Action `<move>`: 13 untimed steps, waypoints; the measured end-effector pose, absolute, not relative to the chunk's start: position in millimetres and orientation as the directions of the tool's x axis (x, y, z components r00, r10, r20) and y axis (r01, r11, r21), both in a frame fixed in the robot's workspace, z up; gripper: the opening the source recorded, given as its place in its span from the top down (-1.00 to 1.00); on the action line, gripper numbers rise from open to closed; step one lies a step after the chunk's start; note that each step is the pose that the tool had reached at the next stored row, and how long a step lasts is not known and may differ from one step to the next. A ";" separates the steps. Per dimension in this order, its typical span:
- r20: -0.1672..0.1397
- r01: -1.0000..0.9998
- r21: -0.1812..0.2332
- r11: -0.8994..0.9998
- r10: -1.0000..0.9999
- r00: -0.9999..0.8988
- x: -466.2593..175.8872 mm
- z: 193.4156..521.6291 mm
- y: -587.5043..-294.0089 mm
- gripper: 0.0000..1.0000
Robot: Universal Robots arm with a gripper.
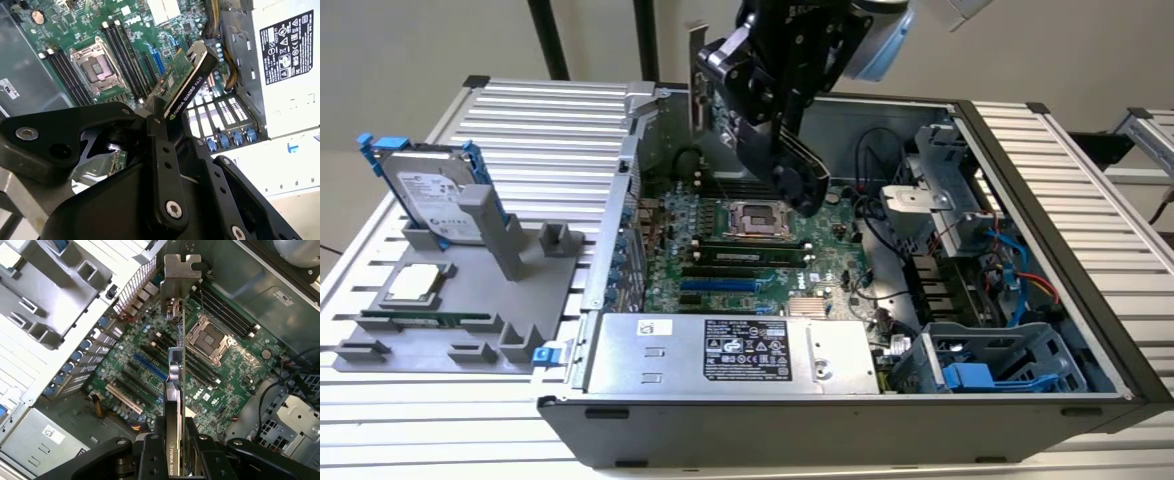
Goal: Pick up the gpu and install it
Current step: 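Insert the gpu into the slot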
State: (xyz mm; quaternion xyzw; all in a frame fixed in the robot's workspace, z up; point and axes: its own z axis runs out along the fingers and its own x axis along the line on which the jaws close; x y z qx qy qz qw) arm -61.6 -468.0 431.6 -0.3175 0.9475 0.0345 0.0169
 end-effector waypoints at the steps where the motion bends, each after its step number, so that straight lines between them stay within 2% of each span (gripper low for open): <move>1: -0.054 -0.611 0.055 0.790 -0.608 -0.792 -61.1 431.6 -468.0 1.00; 13: -0.054 -0.696 0.055 0.716 -0.694 -0.718 -57.0 431.6 -468.0 1.00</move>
